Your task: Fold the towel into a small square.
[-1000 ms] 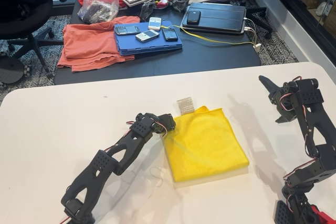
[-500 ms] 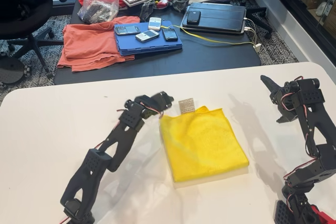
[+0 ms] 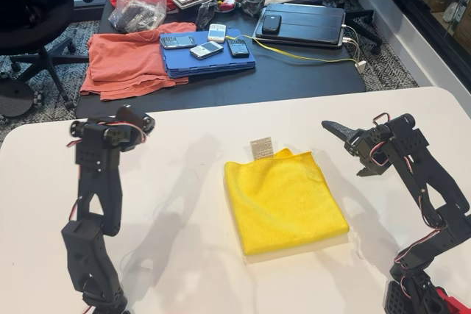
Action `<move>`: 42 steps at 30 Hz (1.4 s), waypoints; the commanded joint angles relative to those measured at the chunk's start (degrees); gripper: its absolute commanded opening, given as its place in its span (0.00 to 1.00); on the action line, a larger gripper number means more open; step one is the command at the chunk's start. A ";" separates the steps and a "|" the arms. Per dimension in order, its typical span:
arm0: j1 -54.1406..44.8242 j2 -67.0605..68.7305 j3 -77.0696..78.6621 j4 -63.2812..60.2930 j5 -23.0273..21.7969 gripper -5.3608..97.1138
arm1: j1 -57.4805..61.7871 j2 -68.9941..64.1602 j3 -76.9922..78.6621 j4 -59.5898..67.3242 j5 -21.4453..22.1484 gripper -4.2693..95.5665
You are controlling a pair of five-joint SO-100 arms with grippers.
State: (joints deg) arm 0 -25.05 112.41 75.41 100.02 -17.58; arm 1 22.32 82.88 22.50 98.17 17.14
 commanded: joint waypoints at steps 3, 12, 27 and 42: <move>-1.41 0.44 -10.11 -0.18 -0.09 0.52 | 0.70 9.67 -1.85 -0.70 0.62 0.02; -0.79 1.32 -31.46 0.44 0.00 0.27 | 0.00 24.43 -3.69 -0.79 0.26 0.03; -0.70 0.97 -58.45 -19.34 -0.44 0.19 | -0.09 27.07 -6.24 -31.55 0.62 0.03; -0.79 1.41 -61.70 -32.87 -0.35 0.18 | -0.09 27.51 -6.94 -45.53 0.62 0.03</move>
State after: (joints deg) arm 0 -26.02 113.47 14.15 67.32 -17.93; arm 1 22.50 110.57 15.64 52.82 17.84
